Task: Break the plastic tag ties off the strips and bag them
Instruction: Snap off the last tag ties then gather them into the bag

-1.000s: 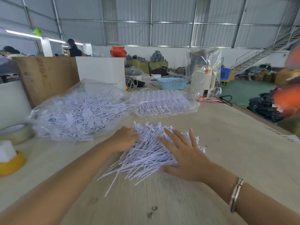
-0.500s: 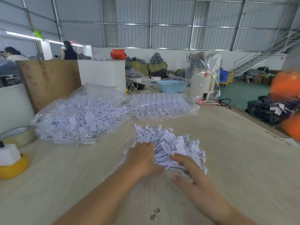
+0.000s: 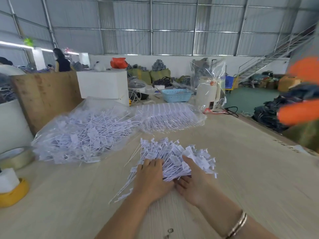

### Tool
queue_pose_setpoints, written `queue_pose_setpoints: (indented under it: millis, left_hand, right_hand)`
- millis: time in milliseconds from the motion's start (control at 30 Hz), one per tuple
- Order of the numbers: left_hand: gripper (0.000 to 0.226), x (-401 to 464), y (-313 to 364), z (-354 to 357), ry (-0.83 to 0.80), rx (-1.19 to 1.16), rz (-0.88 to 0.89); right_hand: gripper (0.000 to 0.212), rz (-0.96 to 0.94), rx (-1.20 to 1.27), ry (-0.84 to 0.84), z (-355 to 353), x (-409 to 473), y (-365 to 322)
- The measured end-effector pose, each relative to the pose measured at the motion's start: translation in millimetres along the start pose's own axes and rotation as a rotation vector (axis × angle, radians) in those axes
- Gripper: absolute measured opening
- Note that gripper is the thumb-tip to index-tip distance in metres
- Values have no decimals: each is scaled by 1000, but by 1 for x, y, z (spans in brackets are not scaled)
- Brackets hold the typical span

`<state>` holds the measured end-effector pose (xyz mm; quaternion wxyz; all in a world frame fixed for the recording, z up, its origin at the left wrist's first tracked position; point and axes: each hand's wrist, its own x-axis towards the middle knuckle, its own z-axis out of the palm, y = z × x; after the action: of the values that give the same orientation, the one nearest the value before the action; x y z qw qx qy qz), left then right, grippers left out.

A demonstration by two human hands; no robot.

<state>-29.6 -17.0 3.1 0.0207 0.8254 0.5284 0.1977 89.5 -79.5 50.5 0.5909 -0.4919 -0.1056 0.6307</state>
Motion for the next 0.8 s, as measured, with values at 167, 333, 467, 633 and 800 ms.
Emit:
queue_pose_setpoints:
  millis: [167,333,467,633,800]
  left_hand:
    - [51,-1,-4,-2,39,-28,-2]
    - [52,-4,0,-2,44,31,4]
    - [53,-7,6,-5,31,23,7]
    - [73,-8,2,-10,-27,-52,13]
    - [50,-6,-2,-17,-24,-136,-12]
  right_hand:
    - [31,-24,-126,32,10,12,-9]
    - [31,-131,-279,68,23,25,-3]
    - [36,-124,-262,128,28,34,2]
    - [27,-109,-260,189,17,41,2]
    - [43,-193,-297,220,7,42,-2]
